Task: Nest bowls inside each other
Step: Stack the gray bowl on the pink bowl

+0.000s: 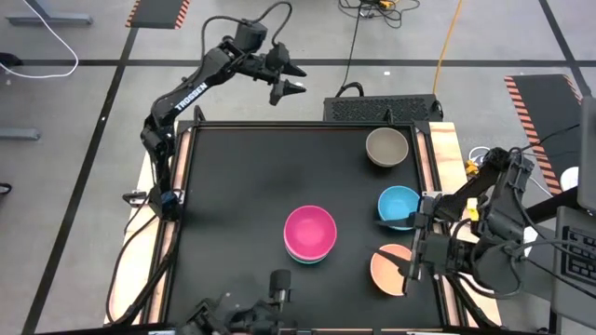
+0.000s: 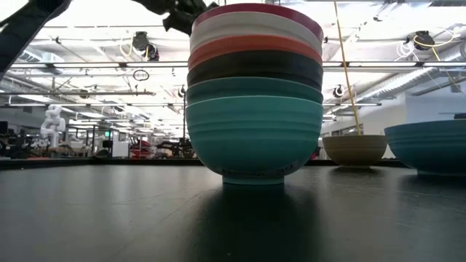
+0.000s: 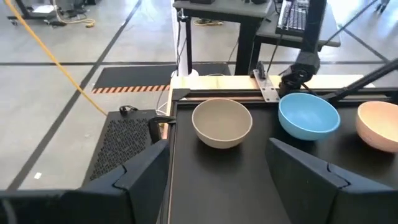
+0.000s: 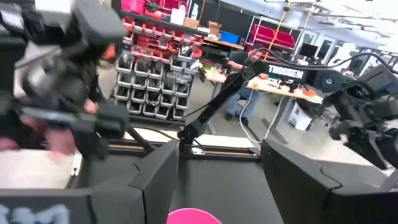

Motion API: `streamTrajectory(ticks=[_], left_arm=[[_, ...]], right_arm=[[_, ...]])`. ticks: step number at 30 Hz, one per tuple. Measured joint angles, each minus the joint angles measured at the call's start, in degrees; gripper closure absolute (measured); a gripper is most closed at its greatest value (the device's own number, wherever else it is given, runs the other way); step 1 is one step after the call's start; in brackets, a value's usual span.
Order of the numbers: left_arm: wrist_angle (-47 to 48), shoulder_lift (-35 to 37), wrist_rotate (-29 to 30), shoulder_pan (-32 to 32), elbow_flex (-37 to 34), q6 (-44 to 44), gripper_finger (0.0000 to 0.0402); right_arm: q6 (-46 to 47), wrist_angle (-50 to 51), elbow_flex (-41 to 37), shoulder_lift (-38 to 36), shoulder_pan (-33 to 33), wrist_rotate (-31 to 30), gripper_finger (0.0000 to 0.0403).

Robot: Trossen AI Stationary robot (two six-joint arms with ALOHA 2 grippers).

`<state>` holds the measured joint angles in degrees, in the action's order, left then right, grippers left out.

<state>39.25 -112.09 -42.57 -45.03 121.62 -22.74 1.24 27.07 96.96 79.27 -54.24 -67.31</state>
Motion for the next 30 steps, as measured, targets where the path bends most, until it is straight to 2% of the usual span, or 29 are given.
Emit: streamTrajectory(ticks=[6,9,11,14,16,21,23,30], left_arm=[[-6.43,-5.96,-2.52,-1.27,-0.02,5.18,0.0133],[-5.96,-7.36,-2.90,-1.97,-0.04,6.33,0.0133],[-4.43,-7.54,-3.08,-2.30,-0.04,5.98,0.0133],[-2.03,-7.51,-3.60,-2.47,-0.04,4.26,0.0133],[-0.93,-7.30,-3.58,-2.47,-0.04,3.74,0.0133],[0.43,-6.64,-4.08,-2.14,-0.04,3.27,0.0133],[1.91,-6.41,-4.11,-1.92,-0.04,2.07,0.0133],[6.12,-5.81,-3.73,-1.60,-0.04,-1.88,0.0133]], right_arm=[[4.79,3.80,-0.01,0.02,0.00,2.61,0.0184],[8.42,8.02,-0.36,0.00,0.17,-1.83,0.0184],[10.35,10.20,-1.52,-0.27,2.19,-1.60,0.0184],[11.78,9.72,-4.63,-1.12,7.45,5.22,0.0184],[9.40,5.03,-7.86,-1.62,12.02,10.23,0.0184],[-5.29,-14.62,-16.90,-2.77,22.67,22.51,0.0184],[-8.78,-18.27,-19.22,-3.68,26.31,26.26,0.0184],[-11.85,-18.27,-24.50,-10.20,37.25,28.40,0.0184]])
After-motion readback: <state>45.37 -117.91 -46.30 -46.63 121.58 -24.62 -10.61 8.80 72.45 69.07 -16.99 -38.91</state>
